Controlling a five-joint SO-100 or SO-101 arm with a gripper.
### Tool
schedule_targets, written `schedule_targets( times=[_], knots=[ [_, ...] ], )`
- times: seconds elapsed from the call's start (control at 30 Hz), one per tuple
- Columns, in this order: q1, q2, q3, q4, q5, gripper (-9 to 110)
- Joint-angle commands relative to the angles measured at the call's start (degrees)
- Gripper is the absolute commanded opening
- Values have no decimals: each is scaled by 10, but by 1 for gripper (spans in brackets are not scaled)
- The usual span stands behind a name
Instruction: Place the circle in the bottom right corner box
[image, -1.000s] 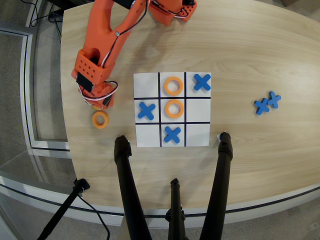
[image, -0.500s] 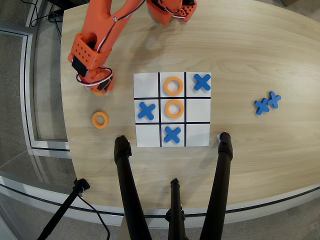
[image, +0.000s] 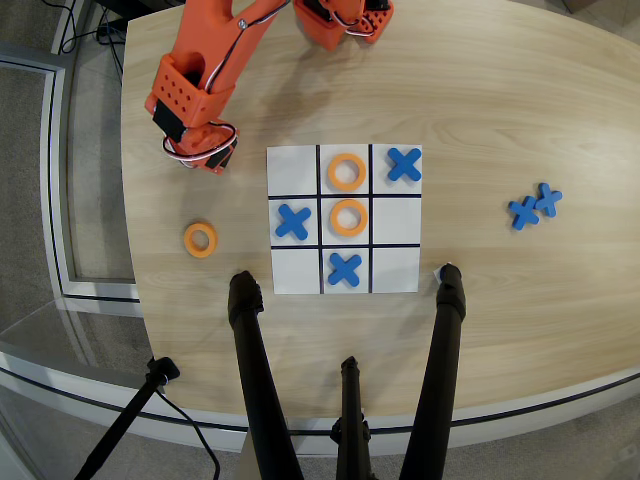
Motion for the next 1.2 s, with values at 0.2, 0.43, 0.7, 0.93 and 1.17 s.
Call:
schedule_targets(
  times=[0.2,0.43,0.7,0.93,1.17],
  knots=[
    [-57,88,19,61,55,0],
    [-182,216,-30,216,161,0],
    [-292,233,-35,246,223,0],
    [-315,193,59,117,230,0],
    [-318,141,69,62,239,0]
  ],
)
